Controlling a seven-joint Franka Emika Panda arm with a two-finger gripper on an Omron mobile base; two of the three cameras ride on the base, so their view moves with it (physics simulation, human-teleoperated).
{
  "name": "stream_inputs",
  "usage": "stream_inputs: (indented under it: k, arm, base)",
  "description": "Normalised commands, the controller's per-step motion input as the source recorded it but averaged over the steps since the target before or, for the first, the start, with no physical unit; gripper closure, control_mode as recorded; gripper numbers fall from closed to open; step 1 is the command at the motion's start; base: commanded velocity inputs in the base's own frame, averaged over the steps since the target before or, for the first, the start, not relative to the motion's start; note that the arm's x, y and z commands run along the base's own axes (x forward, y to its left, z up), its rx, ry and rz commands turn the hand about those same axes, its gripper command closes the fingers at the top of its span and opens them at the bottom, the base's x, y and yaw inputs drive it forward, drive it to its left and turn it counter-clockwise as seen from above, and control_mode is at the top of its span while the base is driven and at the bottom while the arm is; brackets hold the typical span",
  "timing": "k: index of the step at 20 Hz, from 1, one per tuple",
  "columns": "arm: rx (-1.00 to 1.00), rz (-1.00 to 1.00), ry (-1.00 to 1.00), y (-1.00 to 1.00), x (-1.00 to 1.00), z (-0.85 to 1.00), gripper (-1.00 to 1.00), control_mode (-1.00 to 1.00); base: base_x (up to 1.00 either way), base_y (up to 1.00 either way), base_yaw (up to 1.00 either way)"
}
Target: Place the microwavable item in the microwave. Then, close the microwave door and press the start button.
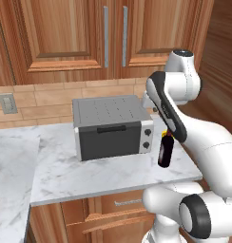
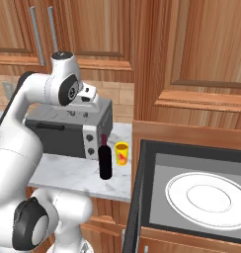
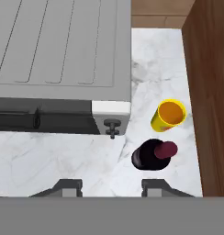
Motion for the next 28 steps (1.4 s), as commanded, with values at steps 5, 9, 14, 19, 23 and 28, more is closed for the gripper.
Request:
stream_inputs:
  k: [5,9,14,19,23,28]
  arm:
    - [0.05,0.00,0.11,-0.12,0.15,-0.17,-1.00,-1.00]
    - [0.11,0.00,0.38,-0.34,0.54,-0.24,-1.00,-1.00]
    - [0.01,-0.01,0.23,-0.08,0.12,-0.35,-1.00,-1.00]
    - [0.00,-0.07,0.04,0.00,-0.14,-0.32,-1.00,-1.00]
    - [-0.09,-0.09,-0.29,-0.03,-0.52,-0.13,-1.00,-1.00]
    - [-0.13,-0.19,-0.19,0.00,-0.50,-0.30,-1.00,-1.00]
  base:
    - [0.00,0.00,0.00]
    - [0.00,0.00,0.00]
    - [0.00,0.00,0.00]
    - [0.00,0.00,0.00]
    - [0.00,0.00,0.00]
    - [0.00,0.00,0.00]
